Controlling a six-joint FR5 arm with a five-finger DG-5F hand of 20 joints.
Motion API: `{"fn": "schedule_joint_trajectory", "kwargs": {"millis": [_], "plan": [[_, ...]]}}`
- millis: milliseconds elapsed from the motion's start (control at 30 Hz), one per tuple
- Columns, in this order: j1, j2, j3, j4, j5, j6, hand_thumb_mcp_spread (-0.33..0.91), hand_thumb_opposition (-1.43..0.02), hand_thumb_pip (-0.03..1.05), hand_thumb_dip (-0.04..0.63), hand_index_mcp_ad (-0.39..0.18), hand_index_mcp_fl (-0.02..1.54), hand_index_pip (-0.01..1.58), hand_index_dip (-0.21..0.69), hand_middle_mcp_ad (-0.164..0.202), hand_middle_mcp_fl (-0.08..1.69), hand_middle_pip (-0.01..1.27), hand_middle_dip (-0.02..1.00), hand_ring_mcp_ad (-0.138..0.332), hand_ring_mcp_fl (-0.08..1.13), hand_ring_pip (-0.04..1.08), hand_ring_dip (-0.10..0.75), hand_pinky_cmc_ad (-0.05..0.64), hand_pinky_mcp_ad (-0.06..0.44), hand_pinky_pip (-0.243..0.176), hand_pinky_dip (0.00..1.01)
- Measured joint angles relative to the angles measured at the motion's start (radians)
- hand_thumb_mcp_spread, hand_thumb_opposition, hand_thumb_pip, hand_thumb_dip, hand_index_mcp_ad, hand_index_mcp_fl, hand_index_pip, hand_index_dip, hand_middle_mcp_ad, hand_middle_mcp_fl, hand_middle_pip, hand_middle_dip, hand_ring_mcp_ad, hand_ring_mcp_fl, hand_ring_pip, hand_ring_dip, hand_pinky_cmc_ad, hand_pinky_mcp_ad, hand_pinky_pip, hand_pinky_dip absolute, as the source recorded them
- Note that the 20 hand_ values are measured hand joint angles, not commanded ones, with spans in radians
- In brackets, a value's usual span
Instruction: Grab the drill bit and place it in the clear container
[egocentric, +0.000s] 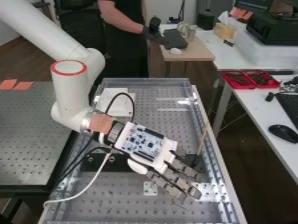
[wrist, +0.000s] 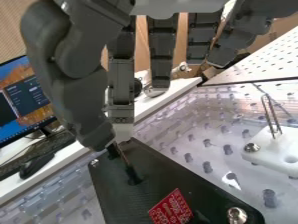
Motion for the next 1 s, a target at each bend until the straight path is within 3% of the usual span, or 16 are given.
{"fn": "schedule_joint_trajectory", "kwargs": {"millis": [200,367,1000], "plan": [[0.001,-0.001,-0.001,0.014,0.006,0.003,0.48,-0.87,0.59,0.286,-0.138,0.63,1.13,0.087,0.066,0.29,0.13,0.17,0.164,0.03,0.1,-0.023,0.325,0.129,-0.075,0.18],[0.003,-0.006,0.004,0.012,0.006,0.011,0.55,-0.99,0.54,0.264,-0.138,0.67,1.19,0.11,0.068,0.29,0.13,0.17,0.164,0.05,0.1,-0.023,0.325,0.133,-0.075,0.18],[0.005,-0.013,0.013,0.007,0.005,0.017,0.64,-0.98,0.49,0.255,-0.136,0.76,1.12,0.138,0.065,0.35,0.13,0.17,0.162,0.08,0.1,-0.019,0.325,0.133,-0.075,0.18]]}}
